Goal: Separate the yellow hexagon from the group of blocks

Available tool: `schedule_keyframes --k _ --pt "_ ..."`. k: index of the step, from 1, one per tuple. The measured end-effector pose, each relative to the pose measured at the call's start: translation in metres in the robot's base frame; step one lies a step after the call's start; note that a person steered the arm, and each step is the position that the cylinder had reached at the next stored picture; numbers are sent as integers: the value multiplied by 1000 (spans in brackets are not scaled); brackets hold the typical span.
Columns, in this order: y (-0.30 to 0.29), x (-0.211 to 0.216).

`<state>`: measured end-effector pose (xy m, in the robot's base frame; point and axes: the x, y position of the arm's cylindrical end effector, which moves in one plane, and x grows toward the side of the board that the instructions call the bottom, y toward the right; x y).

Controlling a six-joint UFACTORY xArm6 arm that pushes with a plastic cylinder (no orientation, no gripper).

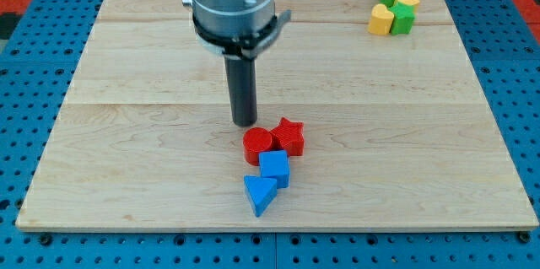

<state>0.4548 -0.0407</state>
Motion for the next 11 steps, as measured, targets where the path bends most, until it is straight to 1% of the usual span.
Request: schedule_keyframes --k 1,2,3,4,5,6,7,8,10,11 --pt "70 -45" --pt "212 -72" --pt "330 -119" --pt "386 -180" --pt "385 -260" --pt "373 -263" --pt "303 -263" --pt "253 -264" --pt "222 -262" --pt "248 -262"
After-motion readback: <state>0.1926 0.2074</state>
